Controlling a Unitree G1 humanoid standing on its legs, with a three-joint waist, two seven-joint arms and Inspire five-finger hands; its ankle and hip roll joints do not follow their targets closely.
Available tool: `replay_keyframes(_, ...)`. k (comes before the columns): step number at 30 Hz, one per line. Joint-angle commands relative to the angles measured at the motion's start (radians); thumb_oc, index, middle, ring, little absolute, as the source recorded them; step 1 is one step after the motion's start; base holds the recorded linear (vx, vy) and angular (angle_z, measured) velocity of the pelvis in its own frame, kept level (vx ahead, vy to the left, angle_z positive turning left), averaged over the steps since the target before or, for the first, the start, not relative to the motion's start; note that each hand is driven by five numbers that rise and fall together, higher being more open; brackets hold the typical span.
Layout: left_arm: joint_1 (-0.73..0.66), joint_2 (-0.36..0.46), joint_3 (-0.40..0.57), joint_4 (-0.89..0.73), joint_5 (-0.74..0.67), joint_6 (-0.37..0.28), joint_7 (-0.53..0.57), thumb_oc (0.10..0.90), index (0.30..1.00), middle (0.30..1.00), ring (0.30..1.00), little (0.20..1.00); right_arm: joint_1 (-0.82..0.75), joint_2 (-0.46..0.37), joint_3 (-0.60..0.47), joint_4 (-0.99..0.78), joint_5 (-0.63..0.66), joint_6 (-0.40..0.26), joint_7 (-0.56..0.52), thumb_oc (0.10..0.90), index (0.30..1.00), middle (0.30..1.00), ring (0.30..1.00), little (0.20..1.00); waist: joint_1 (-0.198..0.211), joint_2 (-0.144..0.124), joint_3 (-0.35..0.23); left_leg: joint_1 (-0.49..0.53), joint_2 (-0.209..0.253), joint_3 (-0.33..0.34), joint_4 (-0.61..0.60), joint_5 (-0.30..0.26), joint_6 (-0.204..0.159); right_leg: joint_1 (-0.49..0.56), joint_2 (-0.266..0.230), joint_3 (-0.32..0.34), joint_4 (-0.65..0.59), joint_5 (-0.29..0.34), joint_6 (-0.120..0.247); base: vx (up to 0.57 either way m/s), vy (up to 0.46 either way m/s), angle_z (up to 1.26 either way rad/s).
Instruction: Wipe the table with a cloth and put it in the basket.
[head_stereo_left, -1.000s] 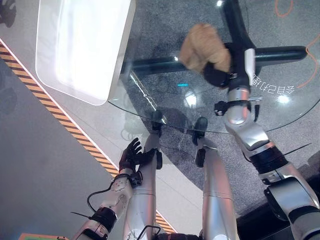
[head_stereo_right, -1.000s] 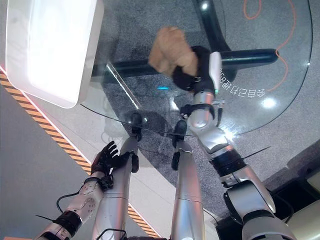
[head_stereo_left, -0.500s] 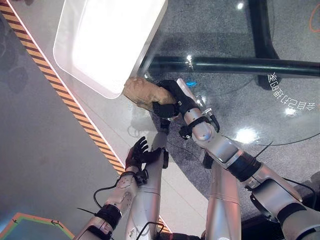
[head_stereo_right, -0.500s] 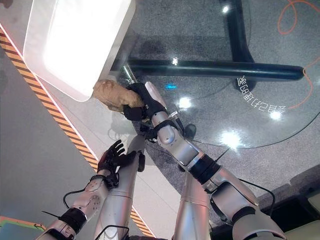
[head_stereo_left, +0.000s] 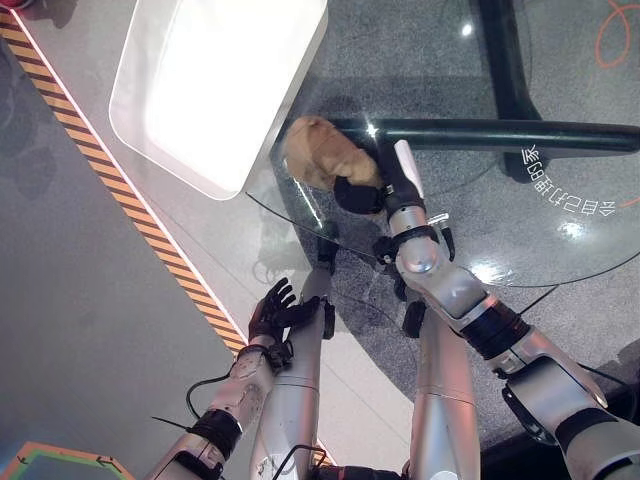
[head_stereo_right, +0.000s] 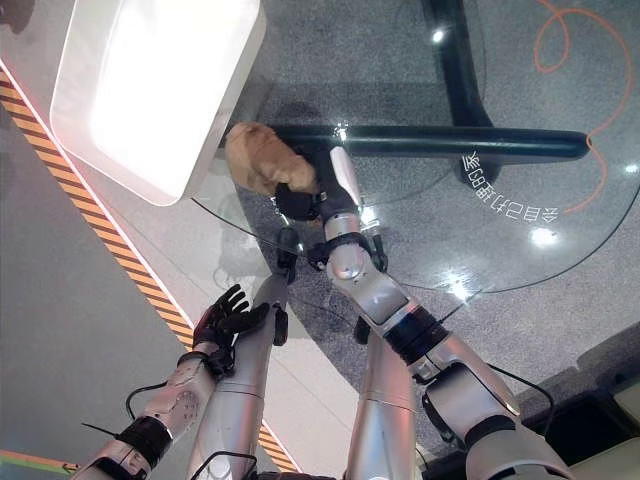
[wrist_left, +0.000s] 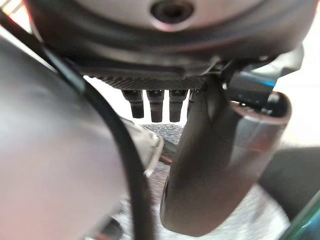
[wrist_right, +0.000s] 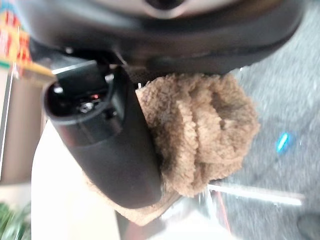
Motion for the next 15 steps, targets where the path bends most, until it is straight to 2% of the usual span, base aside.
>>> replay_keyframes(1,0.136,-0.04,-0.011,-0.121,-0.104,-0.03,-0.064,0.8,0.9,0.9,0.9,0.9,0.027,-0.012,-0.048,-0.175,0.005,-0.038,-0.037,0.1,0.3,0.3,0.3,0.2,-0.002,0.018,-0.018,0.039,-0.011,0.156,0.152,-0.214,0.057,0.005,0.058,-0.005,-0.214,0.167,0.035,0.0,0.0,0.0)
replay_keyframes(5,0.154,-0.027,-0.004,-0.214,-0.175,-0.012,-0.11,0.8,0.9,0.9,0.9,0.9,0.071,-0.029,-0.082,-0.213,-0.015,-0.025,-0.014,0.1,0.3,0.3,0.3,0.2,-0.01,0.013,-0.018,0.07,-0.01,0.16,0.141,-0.213,0.06,0.036,0.063,-0.006,-0.22,0.163,0.031,0.0,0.0,0.0)
replay_keyframes(10,0.184,-0.003,-0.005,-0.334,-0.176,-0.025,-0.129,0.8,0.9,0.9,0.9,0.9,0.147,-0.067,-0.11,-0.27,-0.076,-0.006,0.046,0.1,0.3,0.3,0.3,0.2,-0.021,0.003,-0.018,0.113,-0.009,0.166,0.12,-0.212,0.062,0.083,0.068,-0.011,-0.234,0.159,0.032,-0.03,-0.017,-0.04)
replay_keyframes(14,0.218,0.032,-0.006,-0.415,-0.125,-0.034,-0.13,0.8,0.9,0.9,0.9,0.9,0.236,-0.117,-0.145,-0.308,-0.07,-0.042,0.062,0.1,0.3,0.3,0.3,0.2,-0.03,-0.007,-0.018,0.149,-0.01,0.166,0.107,-0.212,0.066,0.125,0.07,-0.015,-0.244,0.156,0.031,-0.03,-0.028,-0.03)
replay_keyframes(15,0.23,0.048,-0.002,-0.433,-0.114,-0.033,-0.138,0.8,0.9,0.9,0.9,0.9,0.271,-0.129,-0.159,-0.317,-0.053,-0.068,0.061,0.1,0.3,0.3,0.3,0.2,-0.033,-0.011,-0.018,0.163,-0.011,0.163,0.104,-0.213,0.066,0.141,0.072,-0.016,-0.245,0.153,0.031,-0.02,-0.043,0.0)
